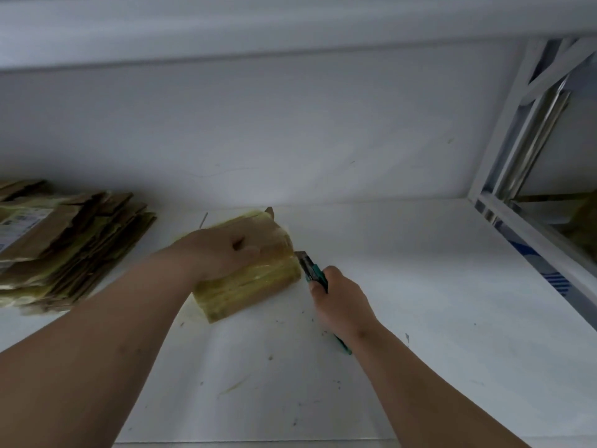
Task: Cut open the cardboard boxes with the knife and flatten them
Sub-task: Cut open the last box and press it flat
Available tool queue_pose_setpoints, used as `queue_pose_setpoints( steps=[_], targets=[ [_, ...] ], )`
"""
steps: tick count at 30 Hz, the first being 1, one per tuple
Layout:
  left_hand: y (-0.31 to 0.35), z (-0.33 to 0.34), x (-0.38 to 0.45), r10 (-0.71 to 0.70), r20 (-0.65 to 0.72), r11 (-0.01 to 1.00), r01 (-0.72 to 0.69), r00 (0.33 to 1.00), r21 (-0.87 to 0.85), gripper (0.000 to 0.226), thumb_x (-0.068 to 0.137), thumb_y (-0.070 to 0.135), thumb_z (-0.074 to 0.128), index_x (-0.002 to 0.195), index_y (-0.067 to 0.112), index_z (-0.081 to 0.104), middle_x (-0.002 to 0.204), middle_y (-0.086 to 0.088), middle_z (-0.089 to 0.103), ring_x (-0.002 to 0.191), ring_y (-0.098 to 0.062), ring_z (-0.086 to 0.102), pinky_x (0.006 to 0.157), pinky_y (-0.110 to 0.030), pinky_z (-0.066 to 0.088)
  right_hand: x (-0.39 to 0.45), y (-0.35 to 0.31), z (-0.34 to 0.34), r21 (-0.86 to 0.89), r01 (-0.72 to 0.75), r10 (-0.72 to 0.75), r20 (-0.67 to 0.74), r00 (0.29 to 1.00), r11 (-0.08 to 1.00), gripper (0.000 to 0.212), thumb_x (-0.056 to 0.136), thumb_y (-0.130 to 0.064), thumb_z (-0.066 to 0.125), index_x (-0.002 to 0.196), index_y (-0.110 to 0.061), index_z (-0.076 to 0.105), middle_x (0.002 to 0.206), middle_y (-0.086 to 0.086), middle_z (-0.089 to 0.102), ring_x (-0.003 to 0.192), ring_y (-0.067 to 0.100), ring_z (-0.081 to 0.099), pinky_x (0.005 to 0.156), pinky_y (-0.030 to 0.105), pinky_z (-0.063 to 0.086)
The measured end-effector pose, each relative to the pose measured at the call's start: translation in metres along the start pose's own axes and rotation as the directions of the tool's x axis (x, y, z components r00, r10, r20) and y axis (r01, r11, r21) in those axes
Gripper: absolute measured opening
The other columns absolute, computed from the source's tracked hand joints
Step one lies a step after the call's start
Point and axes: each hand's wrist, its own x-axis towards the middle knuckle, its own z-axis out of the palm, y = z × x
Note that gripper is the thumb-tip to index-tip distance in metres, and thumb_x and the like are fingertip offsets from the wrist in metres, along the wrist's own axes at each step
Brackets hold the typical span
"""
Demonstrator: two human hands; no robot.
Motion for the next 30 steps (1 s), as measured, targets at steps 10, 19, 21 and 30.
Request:
queue_pose_setpoints(
  steps=[10, 19, 21, 30],
  targets=[
    [-0.023, 0.041, -0.005, 0.029, 0.010, 0.995, -0.028, 1.000, -0.098, 0.108, 0.062, 0.097, 0.015, 0.154, 0.041, 0.007, 0.162, 0.017, 0.000, 0.149, -0.027, -0.007, 0.116, -0.063, 0.008, -0.004, -0.019, 0.004, 0.627, -0.240, 0.180, 0.158, 0.971, 0.741, 0.013, 0.099, -0.011, 0.048, 0.111, -0.013, 0.051, 0.076, 0.019, 0.066, 0.049, 0.023, 0.059, 0.043, 0.026, 0.047],
    [-0.018, 0.039, -0.011, 0.074, -0.005, 0.991, -0.074, 0.997, -0.110, 0.080, 0.092, 0.072, 0.026, 0.157, 0.028, 0.006, 0.164, 0.004, 0.000, 0.149, -0.024, -0.010, 0.118, -0.039, -0.009, -0.010, -0.021, 0.017, 0.681, -0.225, 0.215, 0.101, 0.971, 0.697, 0.015, 0.097, -0.007, 0.045, 0.101, -0.016, 0.056, 0.070, 0.016, 0.065, 0.045, 0.021, 0.059, 0.046, 0.028, 0.050],
    [-0.021, 0.041, -0.008, 0.064, 0.009, 0.991, -0.062, 0.998, -0.121, 0.085, 0.088, 0.076, 0.024, 0.157, 0.029, 0.005, 0.164, 0.004, -0.002, 0.149, -0.028, -0.012, 0.119, -0.042, -0.008, -0.009, -0.022, 0.019, 0.690, -0.232, 0.228, 0.099, 0.969, 0.685, 0.015, 0.095, -0.003, 0.045, 0.099, -0.008, 0.059, 0.069, 0.019, 0.063, 0.044, 0.024, 0.058, 0.045, 0.028, 0.049],
    [-0.022, 0.046, 0.001, 0.063, 0.008, 0.993, -0.062, 0.998, -0.104, 0.083, 0.090, 0.073, 0.025, 0.157, 0.028, 0.005, 0.164, 0.003, -0.001, 0.149, -0.030, -0.013, 0.120, -0.044, -0.009, -0.008, -0.035, 0.028, 0.758, -0.275, 0.309, 0.102, 0.946, 0.592, 0.015, 0.093, 0.001, 0.046, 0.085, -0.004, 0.057, 0.063, 0.018, 0.057, 0.044, 0.028, 0.056, 0.043, 0.028, 0.048]
  ],
)
